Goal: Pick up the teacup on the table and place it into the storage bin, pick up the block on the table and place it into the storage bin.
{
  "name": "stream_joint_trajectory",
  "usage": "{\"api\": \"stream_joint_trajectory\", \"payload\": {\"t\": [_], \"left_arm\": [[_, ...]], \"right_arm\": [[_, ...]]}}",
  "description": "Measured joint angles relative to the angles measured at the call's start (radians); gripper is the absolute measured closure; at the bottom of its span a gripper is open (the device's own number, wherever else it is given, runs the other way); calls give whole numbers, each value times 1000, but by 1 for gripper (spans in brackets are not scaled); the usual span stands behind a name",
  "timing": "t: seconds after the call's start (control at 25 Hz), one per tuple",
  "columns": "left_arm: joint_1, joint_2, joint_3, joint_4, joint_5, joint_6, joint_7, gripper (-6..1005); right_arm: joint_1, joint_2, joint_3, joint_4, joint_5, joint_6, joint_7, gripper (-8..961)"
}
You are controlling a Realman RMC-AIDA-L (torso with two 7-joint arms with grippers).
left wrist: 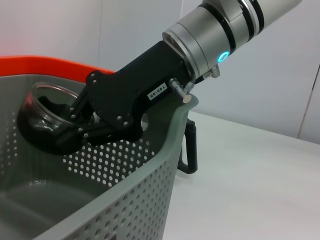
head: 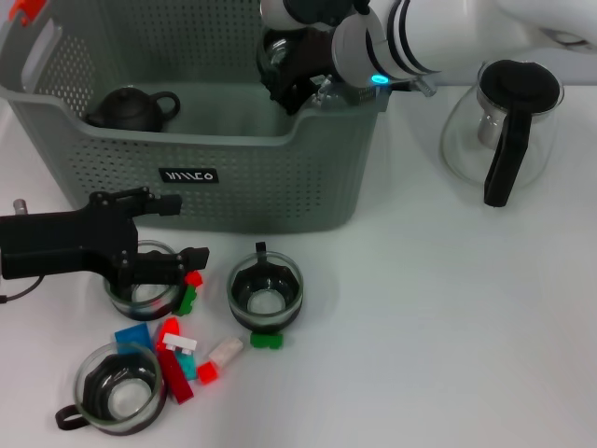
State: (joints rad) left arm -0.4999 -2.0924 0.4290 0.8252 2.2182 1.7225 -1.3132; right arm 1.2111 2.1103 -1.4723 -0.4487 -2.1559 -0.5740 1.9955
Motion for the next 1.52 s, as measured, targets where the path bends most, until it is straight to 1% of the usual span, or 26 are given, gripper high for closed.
{"api": "stream_joint_trajectory", "payload": {"t": [0.32, 0.52, 0.64, 0.76, 0.88, 0.96, 1.08, 1.2, 1.28, 1.4, 1.52], "left_arm": [[1, 0, -3, 0, 0, 0, -1, 108], [1, 0, -3, 0, 0, 0, -1, 108], [5, 0, -4, 0, 0, 2, -1, 108], [9, 2, -5, 0, 0, 6, -1, 108], [10, 3, -6, 0, 0, 9, -1, 108], [11, 4, -6, 0, 0, 10, -1, 108], [12, 5, -6, 0, 1, 11, -1, 108], [12, 6, -6, 2, 6, 11, -1, 108], [13, 6, -6, 2, 6, 11, 0, 108], [12, 6, -6, 2, 7, 8, 2, 108], [12, 6, -6, 2, 7, 3, 3, 108]], "right_arm": [[-8, -3, 6, -24, 1, -26, 0, 745], [-16, -3, 6, -55, 1, -32, 5, 627], [-36, -4, 6, -96, 2, -33, 18, 556], [-75, -7, 6, -198, 2, -45, 33, 473], [-152, -9, 6, -384, 12, -98, 49, 364], [-228, -9, 6, -544, 47, -177, 41, 292], [-338, -12, 9, -737, 101, -322, 16, 272], [-428, -14, 43, -889, 128, -545, -10, 258], [-458, -15, 72, -944, 127, -730, -20, 258], [-468, -16, 107, -962, 101, -946, -12, 258], [-466, -15, 108, -952, 56, -1041, 21, 257]]}}
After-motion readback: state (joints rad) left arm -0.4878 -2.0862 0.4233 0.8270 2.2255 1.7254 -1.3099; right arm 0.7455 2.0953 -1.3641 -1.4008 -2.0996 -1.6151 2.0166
